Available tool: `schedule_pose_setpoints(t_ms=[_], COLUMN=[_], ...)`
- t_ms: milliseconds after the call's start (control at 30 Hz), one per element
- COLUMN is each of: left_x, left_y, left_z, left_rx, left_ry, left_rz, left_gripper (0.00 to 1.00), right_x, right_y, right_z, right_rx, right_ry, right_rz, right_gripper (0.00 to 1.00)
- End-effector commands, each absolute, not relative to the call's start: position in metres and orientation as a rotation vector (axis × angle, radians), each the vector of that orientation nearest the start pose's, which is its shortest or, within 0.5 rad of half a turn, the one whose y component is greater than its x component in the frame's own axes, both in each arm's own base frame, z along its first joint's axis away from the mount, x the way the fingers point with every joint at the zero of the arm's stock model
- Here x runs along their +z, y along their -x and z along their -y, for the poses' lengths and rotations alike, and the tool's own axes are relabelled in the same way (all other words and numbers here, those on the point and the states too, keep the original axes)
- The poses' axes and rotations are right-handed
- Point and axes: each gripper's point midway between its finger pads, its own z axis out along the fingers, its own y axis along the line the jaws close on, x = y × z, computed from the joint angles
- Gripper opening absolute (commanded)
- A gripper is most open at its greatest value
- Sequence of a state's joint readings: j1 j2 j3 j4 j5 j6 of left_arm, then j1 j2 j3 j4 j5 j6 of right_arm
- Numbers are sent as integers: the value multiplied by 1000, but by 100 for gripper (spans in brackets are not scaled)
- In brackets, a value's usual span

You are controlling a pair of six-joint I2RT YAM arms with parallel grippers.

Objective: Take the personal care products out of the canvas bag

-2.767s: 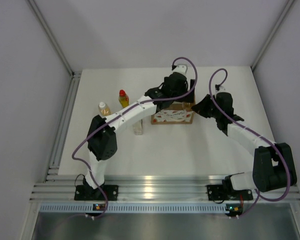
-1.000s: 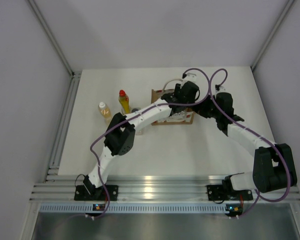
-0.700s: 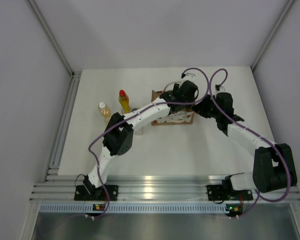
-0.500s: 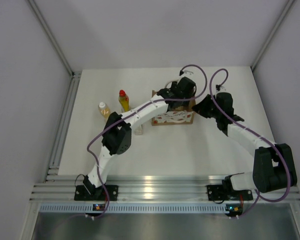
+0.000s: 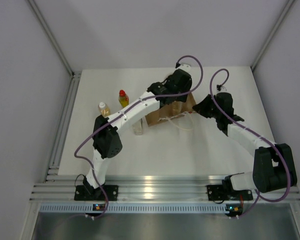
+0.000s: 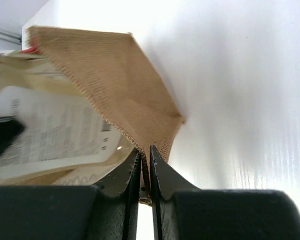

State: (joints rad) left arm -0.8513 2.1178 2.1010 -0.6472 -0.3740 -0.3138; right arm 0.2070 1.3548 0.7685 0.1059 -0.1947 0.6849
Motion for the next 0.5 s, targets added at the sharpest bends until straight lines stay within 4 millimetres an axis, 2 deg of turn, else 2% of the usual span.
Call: schedule_pose_setpoints(t_ms=[0,100,200,267,467], left_x=[387,379,358,343,315], left_y=[-408,-419,-428,-432,-441], left_z=[380,372,374,379,400], left_rx=[-467,-470,-489,-479,-503], left_ry=[-215,-199,-197,-211,-275], left_rz=[-1815,-1835,-1882,-1907,-1944], left_gripper=[0,0,0,0,0], right_x=[160,162,167,172,186], right_y=[-386,-386,-386,-385,-381], right_z=[-136,-137,-135,-133,-126], right_rx=[725,736,736,732,725], right_ry=[-415,-432,-448,-460,-549], right_rz=[-2068,-2062,-2044,-2028,-1974], right_gripper=[10,8,6,1,0])
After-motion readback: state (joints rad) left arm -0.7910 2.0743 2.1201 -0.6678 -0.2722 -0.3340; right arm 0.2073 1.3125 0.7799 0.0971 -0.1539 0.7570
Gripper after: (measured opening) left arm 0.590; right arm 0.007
